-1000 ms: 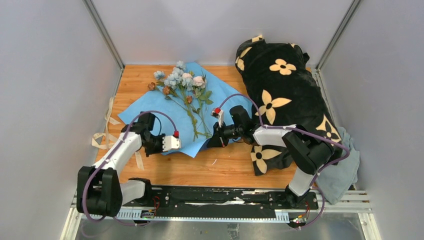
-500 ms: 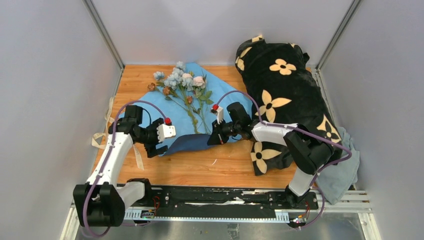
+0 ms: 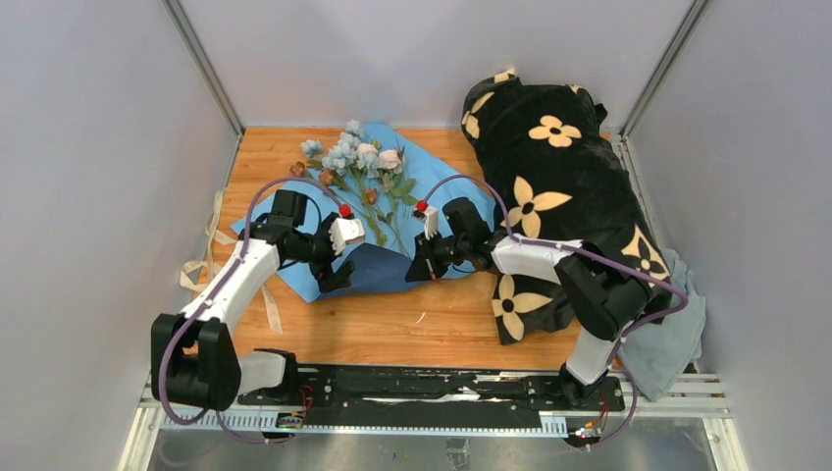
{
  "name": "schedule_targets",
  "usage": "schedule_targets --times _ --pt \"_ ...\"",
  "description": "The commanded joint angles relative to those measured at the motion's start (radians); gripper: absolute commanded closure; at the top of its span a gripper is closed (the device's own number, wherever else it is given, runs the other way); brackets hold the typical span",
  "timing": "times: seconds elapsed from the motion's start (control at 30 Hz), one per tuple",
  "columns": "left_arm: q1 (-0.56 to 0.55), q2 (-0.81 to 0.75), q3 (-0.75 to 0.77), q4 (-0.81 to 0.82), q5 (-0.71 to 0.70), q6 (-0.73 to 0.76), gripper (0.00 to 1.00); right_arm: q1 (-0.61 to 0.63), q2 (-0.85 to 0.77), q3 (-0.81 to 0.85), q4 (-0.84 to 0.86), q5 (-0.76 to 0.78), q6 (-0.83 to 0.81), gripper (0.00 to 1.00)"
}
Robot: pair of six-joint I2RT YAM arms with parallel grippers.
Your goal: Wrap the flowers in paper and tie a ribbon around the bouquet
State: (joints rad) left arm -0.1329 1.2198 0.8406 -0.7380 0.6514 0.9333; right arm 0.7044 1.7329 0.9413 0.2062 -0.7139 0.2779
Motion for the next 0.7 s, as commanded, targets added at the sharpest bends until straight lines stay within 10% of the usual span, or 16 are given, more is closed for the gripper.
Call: schedule_targets --times 0.0,0.1,0.27,0.53,0.67 --pt "-0.008 0.080 0.022 0.092 -0.021 -0.110 0.01 -0.011 0.010 0.007 -0.033 -0.002 -0.002 1.00" --pt "-0.008 0.112 0.028 0.090 0.019 -0.127 0.27 -0.012 0.013 0.014 -0.040 -0.006 -0.010 1.00" --pt "-0.008 0.127 0.064 0.045 0.129 -0.111 1.00 -0.020 0.021 0.024 -0.060 -0.004 -0.019 1.00" --pt "-0.008 0.342 0.171 0.169 -0.158 -0.304 1.00 -0.022 0.026 0.045 -0.091 0.025 -0.030 0.93" --pt "-0.008 0.424 0.197 0.214 -0.201 -0.350 1.00 -0.035 0.024 0.082 -0.176 0.100 -0.048 0.71"
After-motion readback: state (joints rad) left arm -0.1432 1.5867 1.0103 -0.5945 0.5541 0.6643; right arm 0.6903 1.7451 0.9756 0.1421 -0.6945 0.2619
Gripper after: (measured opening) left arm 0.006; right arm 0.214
